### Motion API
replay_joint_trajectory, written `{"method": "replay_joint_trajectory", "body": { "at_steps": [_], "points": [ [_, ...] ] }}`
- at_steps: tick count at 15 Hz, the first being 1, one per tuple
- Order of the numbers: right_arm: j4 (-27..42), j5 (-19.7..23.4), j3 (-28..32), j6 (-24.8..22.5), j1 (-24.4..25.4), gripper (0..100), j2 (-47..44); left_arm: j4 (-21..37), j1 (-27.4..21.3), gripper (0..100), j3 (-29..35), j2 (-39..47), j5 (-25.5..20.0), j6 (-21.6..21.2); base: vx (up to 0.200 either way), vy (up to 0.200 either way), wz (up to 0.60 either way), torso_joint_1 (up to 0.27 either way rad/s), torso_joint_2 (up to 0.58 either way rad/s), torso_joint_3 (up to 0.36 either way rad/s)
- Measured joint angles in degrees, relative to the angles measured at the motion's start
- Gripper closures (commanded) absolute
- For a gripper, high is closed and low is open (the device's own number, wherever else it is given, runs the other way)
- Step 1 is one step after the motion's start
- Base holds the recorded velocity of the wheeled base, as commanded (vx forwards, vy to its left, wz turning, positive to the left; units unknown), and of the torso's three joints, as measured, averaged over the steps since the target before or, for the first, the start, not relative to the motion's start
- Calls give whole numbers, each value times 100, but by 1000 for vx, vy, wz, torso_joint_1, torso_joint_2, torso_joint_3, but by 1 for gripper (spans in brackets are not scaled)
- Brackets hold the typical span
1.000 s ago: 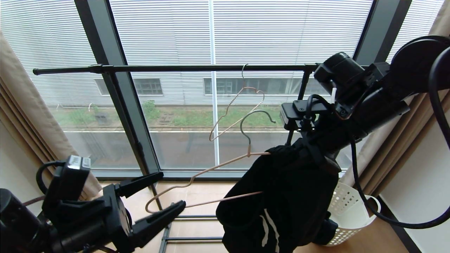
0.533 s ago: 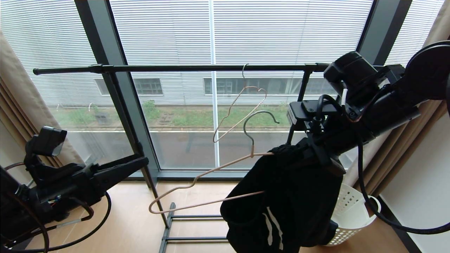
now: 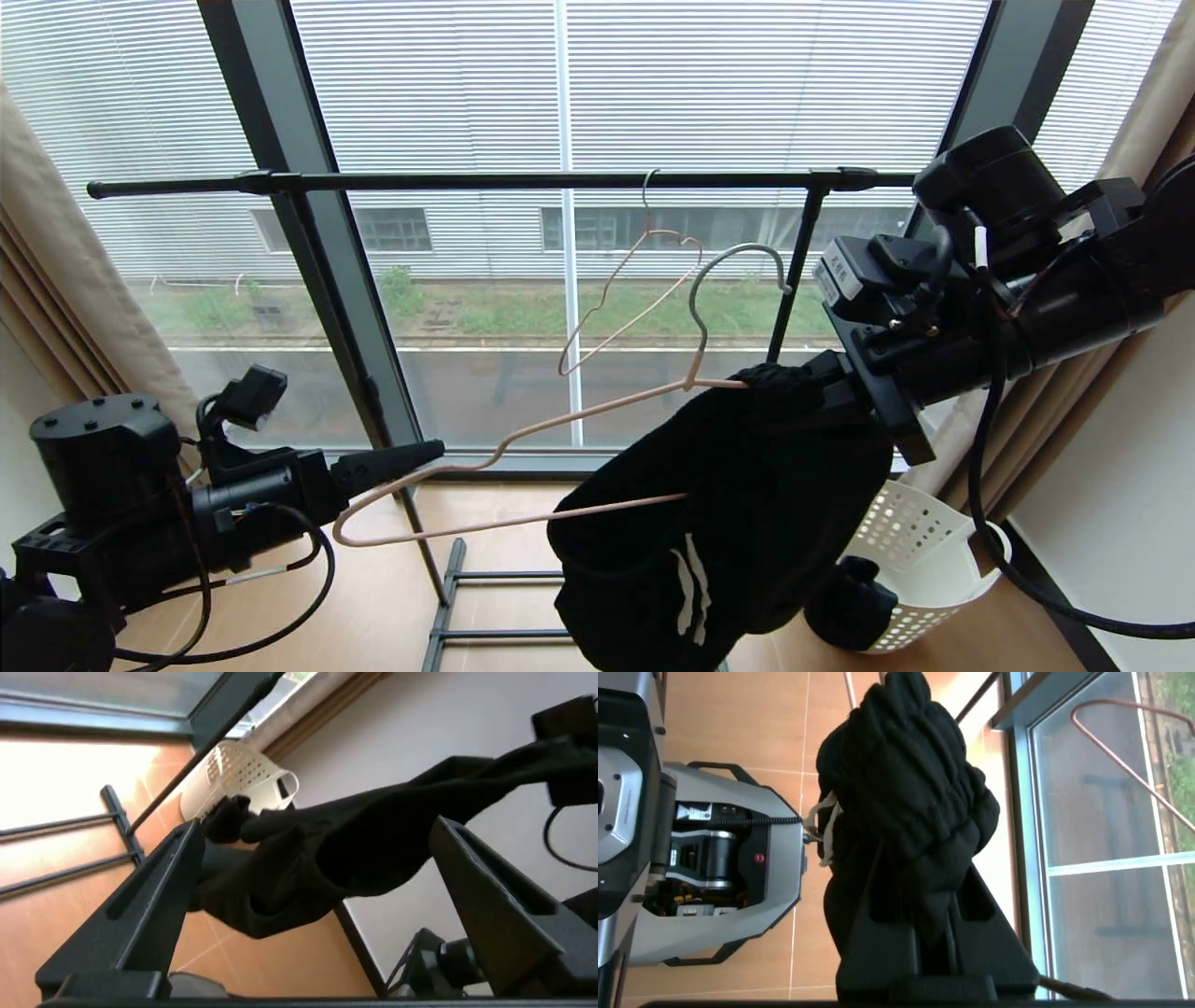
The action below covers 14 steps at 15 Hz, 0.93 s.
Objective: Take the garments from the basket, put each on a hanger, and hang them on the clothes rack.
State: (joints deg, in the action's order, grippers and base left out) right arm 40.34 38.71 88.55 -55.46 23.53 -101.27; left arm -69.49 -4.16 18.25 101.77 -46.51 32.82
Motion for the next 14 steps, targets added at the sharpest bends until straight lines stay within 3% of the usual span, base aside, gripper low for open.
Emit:
{"method": "replay_joint_trajectory", "body": {
  "at_steps": [2,4,7,14],
  "points": [
    [-7,152,-11,1,-10,100,39,785,-355,0,156,-59,529,-490,0,0,0,0,0,0],
    [-9,238,-13,52,-10,100,46,1005,-603,0,252,-80,869,-674,0,0,0,0,0,0],
    [-7,257,-16,63,1,100,46,1223,-1392,0,250,7,1509,-839,0,0,0,0,0,0],
    [-9,763,-22,83,4,100,69,1245,-1954,0,137,245,1551,-870,0,0,0,0,0,0]
  ]
}}
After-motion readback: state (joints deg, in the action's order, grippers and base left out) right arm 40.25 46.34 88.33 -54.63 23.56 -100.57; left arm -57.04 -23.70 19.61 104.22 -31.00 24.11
